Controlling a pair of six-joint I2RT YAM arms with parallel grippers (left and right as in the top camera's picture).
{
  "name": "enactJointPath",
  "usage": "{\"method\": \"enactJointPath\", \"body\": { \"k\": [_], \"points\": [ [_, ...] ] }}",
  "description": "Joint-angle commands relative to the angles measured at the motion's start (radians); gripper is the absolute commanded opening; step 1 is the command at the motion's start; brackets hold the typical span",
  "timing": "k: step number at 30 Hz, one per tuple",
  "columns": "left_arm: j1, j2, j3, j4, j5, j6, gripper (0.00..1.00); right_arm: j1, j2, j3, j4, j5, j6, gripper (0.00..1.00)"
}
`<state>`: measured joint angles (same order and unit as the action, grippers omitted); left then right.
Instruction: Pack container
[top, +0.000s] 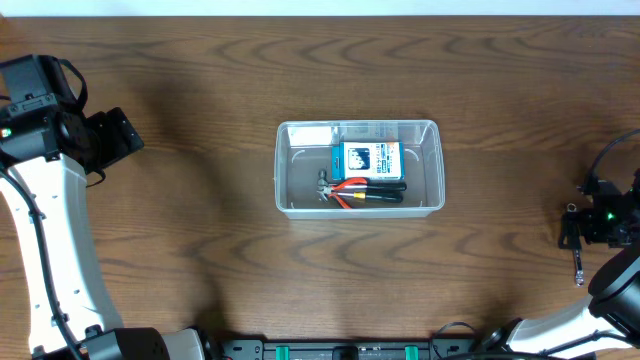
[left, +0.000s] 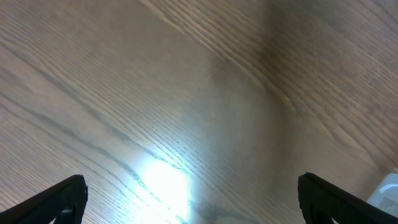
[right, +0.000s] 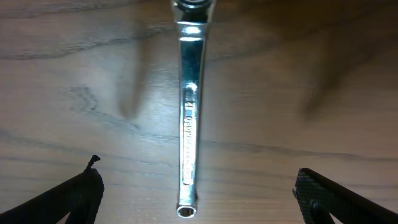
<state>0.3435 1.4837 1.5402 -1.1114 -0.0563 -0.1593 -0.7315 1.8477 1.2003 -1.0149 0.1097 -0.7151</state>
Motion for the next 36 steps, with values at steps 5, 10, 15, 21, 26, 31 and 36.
{"method": "enactJointPath", "body": {
  "k": [5, 10, 15, 21, 26, 31, 36],
  "points": [
    [0.002, -0.008, 0.016, -0.002, -0.009, 0.005, 0.98, 0.035, 0.005, -0.005, 0.012, 0.021, -0.016, 0.99],
    [0.002, -0.008, 0.016, -0.002, -0.008, 0.005, 0.98, 0.071, 0.005, -0.006, 0.022, 0.021, -0.016, 0.99],
    [0.002, -0.008, 0.016, -0.002, -0.008, 0.005, 0.98, 0.071, 0.005, -0.007, 0.033, 0.021, -0.015, 0.99],
    [0.002, -0.008, 0.016, -0.002, -0.008, 0.005, 0.98, 0.071, 0.005, -0.040, 0.062, 0.021, -0.015, 0.99],
    [0.002, -0.008, 0.016, -0.002, -0.008, 0.005, 0.98, 0.071, 0.005, -0.053, 0.084, 0.008, -0.011, 0.99],
    [0.002, -0.008, 0.016, -0.002, -0.008, 0.005, 0.98, 0.071, 0.005, -0.054, 0.108, -0.047, -0.003, 0.99],
    [0.002, -0.008, 0.016, -0.002, -0.008, 0.005, 0.98, 0.071, 0.005, -0.058, 0.137, -0.063, 0.009, 0.99]
  ]
}}
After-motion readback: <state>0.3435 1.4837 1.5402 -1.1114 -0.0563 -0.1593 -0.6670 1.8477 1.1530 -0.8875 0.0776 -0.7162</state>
